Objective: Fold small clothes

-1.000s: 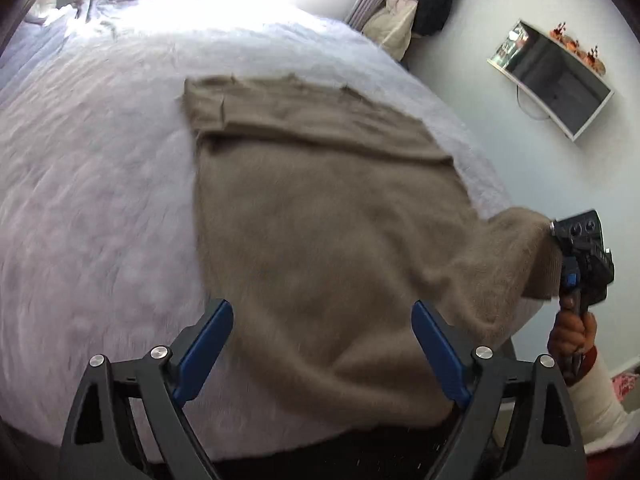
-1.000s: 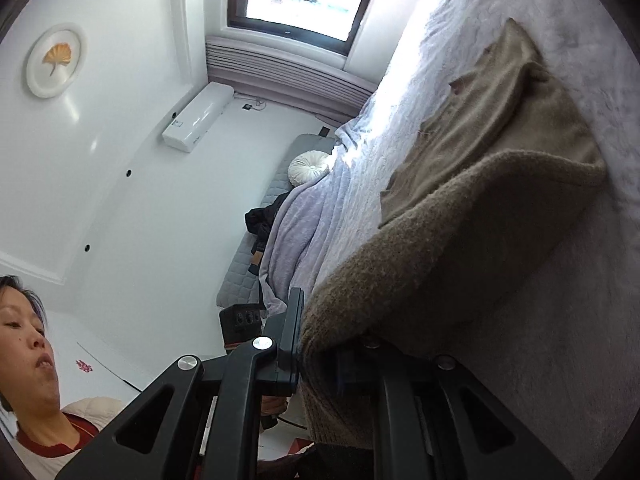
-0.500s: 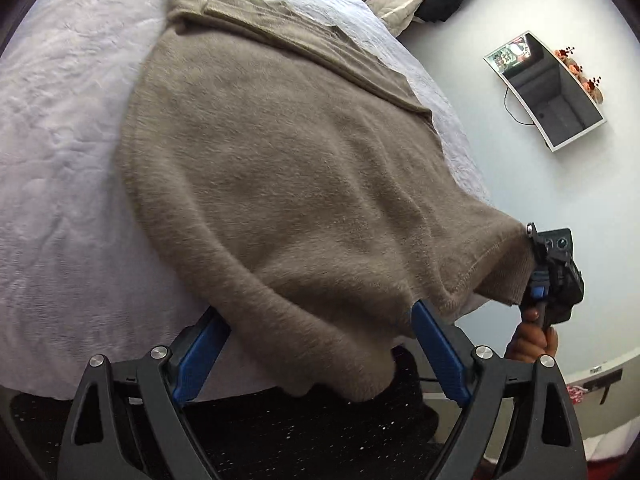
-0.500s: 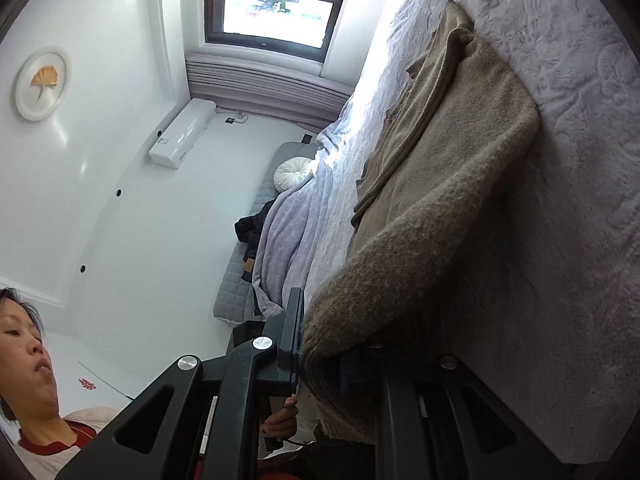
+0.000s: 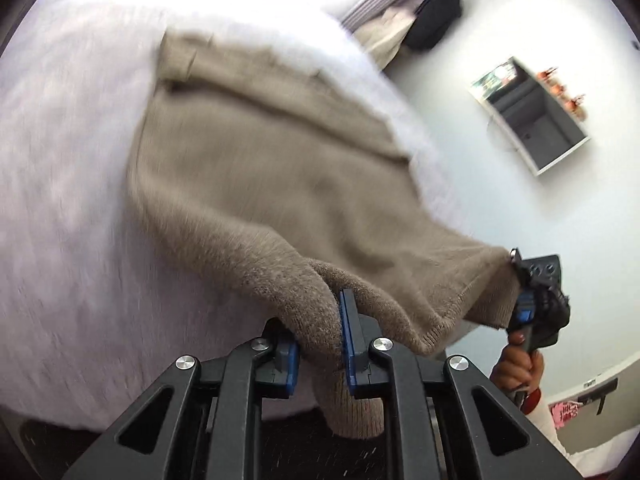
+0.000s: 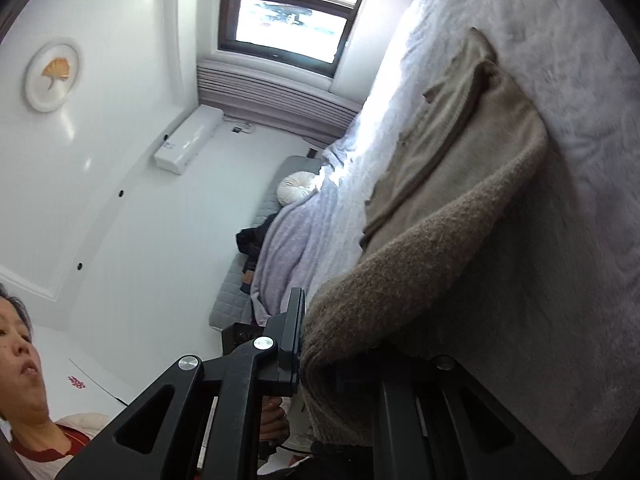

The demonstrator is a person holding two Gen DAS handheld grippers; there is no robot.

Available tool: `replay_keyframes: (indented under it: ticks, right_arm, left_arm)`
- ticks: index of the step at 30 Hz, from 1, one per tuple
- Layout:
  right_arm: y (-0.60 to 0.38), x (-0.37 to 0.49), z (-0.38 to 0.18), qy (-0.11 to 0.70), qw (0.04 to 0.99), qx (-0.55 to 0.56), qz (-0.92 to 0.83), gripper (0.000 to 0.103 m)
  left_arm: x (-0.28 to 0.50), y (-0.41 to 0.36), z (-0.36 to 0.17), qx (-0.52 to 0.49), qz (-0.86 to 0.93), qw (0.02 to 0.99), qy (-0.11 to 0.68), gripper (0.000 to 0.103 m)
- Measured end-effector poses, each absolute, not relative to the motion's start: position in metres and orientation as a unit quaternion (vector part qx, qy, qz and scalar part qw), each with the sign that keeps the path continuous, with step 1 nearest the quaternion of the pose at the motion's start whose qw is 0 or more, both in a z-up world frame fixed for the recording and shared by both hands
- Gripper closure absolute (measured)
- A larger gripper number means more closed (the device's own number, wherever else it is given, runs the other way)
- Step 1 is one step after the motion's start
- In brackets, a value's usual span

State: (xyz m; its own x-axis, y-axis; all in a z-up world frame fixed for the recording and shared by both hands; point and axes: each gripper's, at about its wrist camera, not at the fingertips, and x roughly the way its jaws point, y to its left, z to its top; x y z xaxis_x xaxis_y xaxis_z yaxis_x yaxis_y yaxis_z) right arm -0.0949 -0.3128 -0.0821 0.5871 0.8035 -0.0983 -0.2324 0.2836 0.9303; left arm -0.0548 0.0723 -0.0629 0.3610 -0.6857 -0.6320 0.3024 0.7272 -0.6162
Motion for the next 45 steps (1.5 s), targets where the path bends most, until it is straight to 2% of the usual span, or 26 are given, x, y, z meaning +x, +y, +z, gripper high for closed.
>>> replay_keyframes:
  ticks: [8,14,17,22,27,33,35,36,37,38,39,45]
  right_arm:
    - [-0.322,-0.037,-0.025,0.258,0.764,0.461,0.37,0.09]
    - [-0.338,0.045,-0.013,0.26,0.768,0.465,0.356,0.09]
    - [-0.347,0.092,-0.032,0.278,0.759,0.484,0.337,0.09]
    - [-0.355,0.159,-0.097,0.333,0.741,0.513,0.279,0.09]
    - [-0.361,0.199,-0.151,0.368,0.732,0.524,0.233,0.091]
    - [-0.357,0.213,-0.158,0.399,0.745,0.496,0.199,0.09]
    - [-0.356,0.211,-0.154,0.407,0.745,0.491,0.194,0.086]
    - [-0.356,0.209,-0.15,0.41,0.746,0.488,0.193,0.077]
    - [-0.357,0.205,-0.145,0.41,0.748,0.484,0.194,0.069]
    - [-0.357,0.2,-0.139,0.407,0.751,0.48,0.198,0.055]
    - [-0.357,0.195,-0.133,0.4,0.753,0.48,0.206,0.049]
    - [-0.35,0.166,-0.12,0.412,0.752,0.461,0.229,0.049]
  left_arm:
    - [0.004,0.08,-0.003,-0.195,-0.305,0.84,0.403,0.085]
    - [0.082,0.097,-0.001,-0.206,-0.28,0.854,0.387,0.085]
    - [0.129,0.093,-0.019,-0.206,-0.267,0.851,0.402,0.085]
    - [0.198,0.074,-0.068,-0.17,-0.225,0.846,0.453,0.085]
    - [0.231,0.066,-0.113,-0.168,-0.205,0.827,0.496,0.084]
    - [0.237,0.072,-0.114,-0.188,-0.221,0.81,0.51,0.084]
    - [0.23,0.074,-0.106,-0.186,-0.23,0.808,0.509,0.075]
    - [0.223,0.076,-0.099,-0.179,-0.234,0.812,0.504,0.068]
    - [0.218,0.077,-0.092,-0.171,-0.233,0.819,0.496,0.045]
    - [0.211,0.08,-0.085,-0.164,-0.231,0.829,0.483,0.028]
    - [0.205,0.083,-0.078,-0.159,-0.234,0.837,0.469,0.027]
    - [0.187,0.072,-0.085,-0.138,-0.272,0.809,0.503,0.027]
